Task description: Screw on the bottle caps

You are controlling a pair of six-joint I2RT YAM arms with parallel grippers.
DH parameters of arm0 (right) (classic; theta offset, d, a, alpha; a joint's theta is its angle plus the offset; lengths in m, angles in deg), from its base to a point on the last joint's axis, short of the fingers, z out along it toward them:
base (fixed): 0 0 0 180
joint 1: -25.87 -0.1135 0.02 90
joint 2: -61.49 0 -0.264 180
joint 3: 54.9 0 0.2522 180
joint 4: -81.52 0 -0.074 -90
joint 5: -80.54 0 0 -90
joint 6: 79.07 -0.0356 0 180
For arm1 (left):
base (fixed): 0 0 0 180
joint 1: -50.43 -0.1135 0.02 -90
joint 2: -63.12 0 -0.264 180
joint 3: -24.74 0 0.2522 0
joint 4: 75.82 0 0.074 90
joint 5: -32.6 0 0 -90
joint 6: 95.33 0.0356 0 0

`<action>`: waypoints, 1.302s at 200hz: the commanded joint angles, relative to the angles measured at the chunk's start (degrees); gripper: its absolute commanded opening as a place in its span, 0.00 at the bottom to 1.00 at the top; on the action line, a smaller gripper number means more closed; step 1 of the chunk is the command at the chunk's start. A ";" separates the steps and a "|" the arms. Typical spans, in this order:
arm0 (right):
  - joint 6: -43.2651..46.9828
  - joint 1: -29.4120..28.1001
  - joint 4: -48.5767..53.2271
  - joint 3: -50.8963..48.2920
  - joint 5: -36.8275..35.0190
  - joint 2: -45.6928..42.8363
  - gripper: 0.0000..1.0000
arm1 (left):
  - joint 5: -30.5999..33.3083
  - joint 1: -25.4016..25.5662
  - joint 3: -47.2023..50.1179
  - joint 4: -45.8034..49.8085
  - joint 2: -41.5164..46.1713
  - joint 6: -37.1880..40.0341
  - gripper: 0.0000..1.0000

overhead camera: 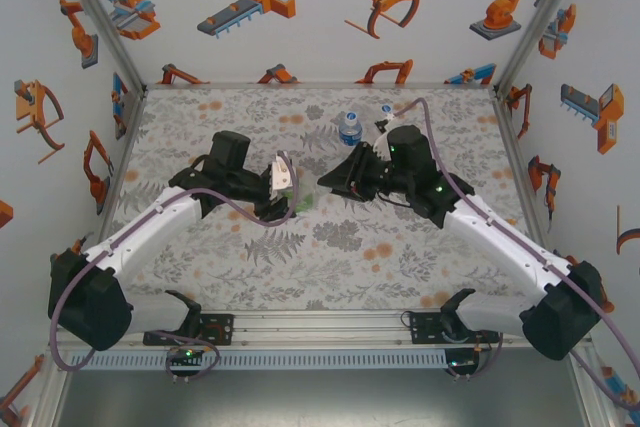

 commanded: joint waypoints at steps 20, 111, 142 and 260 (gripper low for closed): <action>-0.92 -0.73 7.52 3.90 -1.55 2.21 0.30 | -7.37 1.61 -0.88 -8.88 2.51 -0.75 0.00; 18.32 -0.62 19.29 16.33 -8.35 1.94 0.59 | -5.19 2.36 -3.56 -0.10 0.47 0.94 0.00; 30.96 -0.61 23.62 20.19 -9.97 1.31 0.56 | -6.02 2.48 -5.50 5.01 -1.10 3.11 0.00; 107.37 -3.46 27.01 13.49 17.76 -6.97 0.56 | -14.95 3.91 -12.01 19.90 -5.96 11.15 0.00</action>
